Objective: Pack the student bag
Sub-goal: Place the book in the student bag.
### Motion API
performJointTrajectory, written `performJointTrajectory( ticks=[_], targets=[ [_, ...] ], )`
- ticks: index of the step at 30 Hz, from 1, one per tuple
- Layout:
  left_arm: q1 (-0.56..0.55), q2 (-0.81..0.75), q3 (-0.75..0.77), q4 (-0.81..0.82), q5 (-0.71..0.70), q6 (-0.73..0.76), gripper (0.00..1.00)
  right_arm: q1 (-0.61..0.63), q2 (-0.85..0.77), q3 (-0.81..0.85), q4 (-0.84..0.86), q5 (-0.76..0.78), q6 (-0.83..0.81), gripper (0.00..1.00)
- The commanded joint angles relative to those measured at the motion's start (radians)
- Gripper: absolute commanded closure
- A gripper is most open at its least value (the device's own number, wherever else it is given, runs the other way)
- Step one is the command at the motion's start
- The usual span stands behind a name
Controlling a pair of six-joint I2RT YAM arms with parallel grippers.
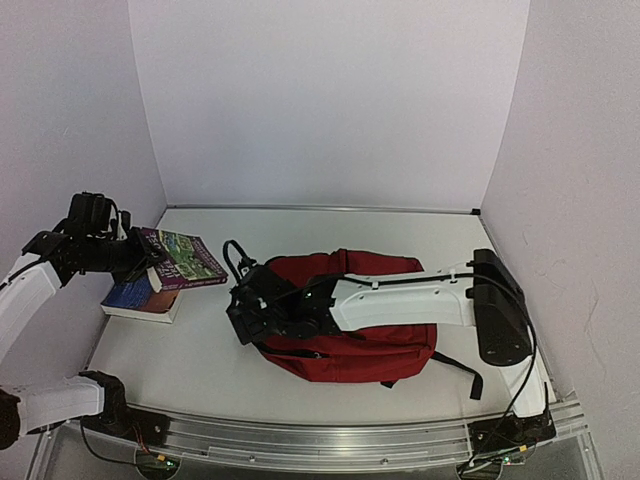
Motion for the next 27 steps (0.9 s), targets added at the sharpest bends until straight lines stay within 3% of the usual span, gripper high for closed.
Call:
performJointTrajectory(
  ticks=[1, 6, 8, 14, 17, 22, 23, 27],
  targets=[
    [0.002, -0.027, 0.034, 0.063, 0.001, 0.022, 1.0, 0.005, 0.118, 0.118, -0.126, 0.115, -0.016, 0.02],
    [0.002, -0.032, 0.031, 0.062, 0.001, 0.02, 1.0, 0.005, 0.214, 0.187, -0.188, 0.222, 0.009, 0.02],
    [0.002, -0.037, 0.028, 0.061, 0.001, 0.016, 1.0, 0.005, 0.223, 0.194, -0.209, 0.26, 0.035, 0.08],
    [0.003, -0.057, 0.026, 0.056, 0.017, 0.015, 1.0, 0.005, 0.17, 0.151, -0.207, 0.286, 0.076, 0.4],
    [0.002, -0.06, 0.024, 0.058, 0.034, 0.014, 1.0, 0.005, 0.137, 0.13, -0.201, 0.285, 0.091, 0.64],
    [0.002, -0.062, 0.017, 0.063, 0.068, 0.014, 1.0, 0.001, 0.05, 0.071, -0.151, 0.251, 0.119, 0.95],
    [0.002, -0.064, 0.016, 0.063, 0.076, 0.017, 1.0, -0.001, 0.033, 0.056, -0.136, 0.239, 0.125, 1.0],
    [0.002, -0.078, 0.008, 0.104, 0.203, 0.045, 1.0, -0.009, -0.074, -0.005, -0.098, 0.209, 0.147, 1.0]
  ],
)
